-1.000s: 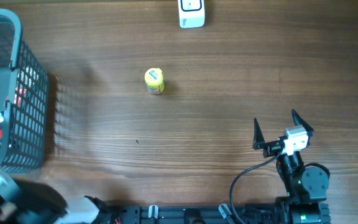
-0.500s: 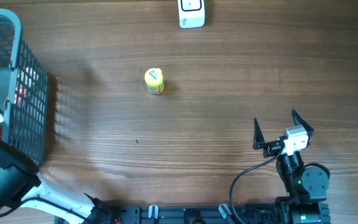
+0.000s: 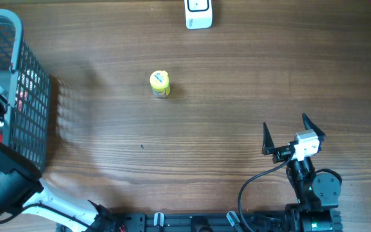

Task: Scan the item barcode
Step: 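Release the can and move the left gripper back into the basket, then grasp the black-and-orange hex wrench pack with the left gripper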

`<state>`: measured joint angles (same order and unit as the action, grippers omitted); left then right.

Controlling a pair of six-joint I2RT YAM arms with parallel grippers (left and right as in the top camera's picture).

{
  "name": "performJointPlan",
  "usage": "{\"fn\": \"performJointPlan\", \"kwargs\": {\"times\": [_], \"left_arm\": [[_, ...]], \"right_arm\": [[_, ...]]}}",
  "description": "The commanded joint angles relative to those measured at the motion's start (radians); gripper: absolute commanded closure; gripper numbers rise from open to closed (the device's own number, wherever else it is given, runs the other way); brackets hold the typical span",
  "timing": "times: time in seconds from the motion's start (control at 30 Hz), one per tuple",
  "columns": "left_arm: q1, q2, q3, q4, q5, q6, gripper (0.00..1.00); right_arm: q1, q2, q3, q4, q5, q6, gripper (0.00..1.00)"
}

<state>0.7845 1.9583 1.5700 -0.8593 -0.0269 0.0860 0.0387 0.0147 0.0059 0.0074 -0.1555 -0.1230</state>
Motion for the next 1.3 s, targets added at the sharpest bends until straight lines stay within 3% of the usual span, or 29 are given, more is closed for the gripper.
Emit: {"fn": "performJointPlan", "kwargs": {"times": [0.0, 0.57, 0.93, 1.27], "left_arm": [[0.011, 0.002, -0.007, -0.015, 0.003, 0.127, 0.00], [0.062, 0.002, -0.016, -0.125, 0.037, 0.148, 0.00], [0.067, 0.003, -0.066, -0.118, -0.028, 0.383, 0.00], [0.099, 0.029, -0.068, -0.048, -0.057, 0.381, 0.00]], "right_arm": [[0.001, -0.005, -0.001, 0.003, 0.007, 0.018, 0.00], [0.001, -0.005, -0.001, 0.003, 0.007, 0.018, 0.00], [0.001, -0.005, -0.001, 0.003, 0.007, 0.018, 0.00], [0.001, -0.005, -0.001, 0.003, 0.007, 0.018, 0.00]]}}
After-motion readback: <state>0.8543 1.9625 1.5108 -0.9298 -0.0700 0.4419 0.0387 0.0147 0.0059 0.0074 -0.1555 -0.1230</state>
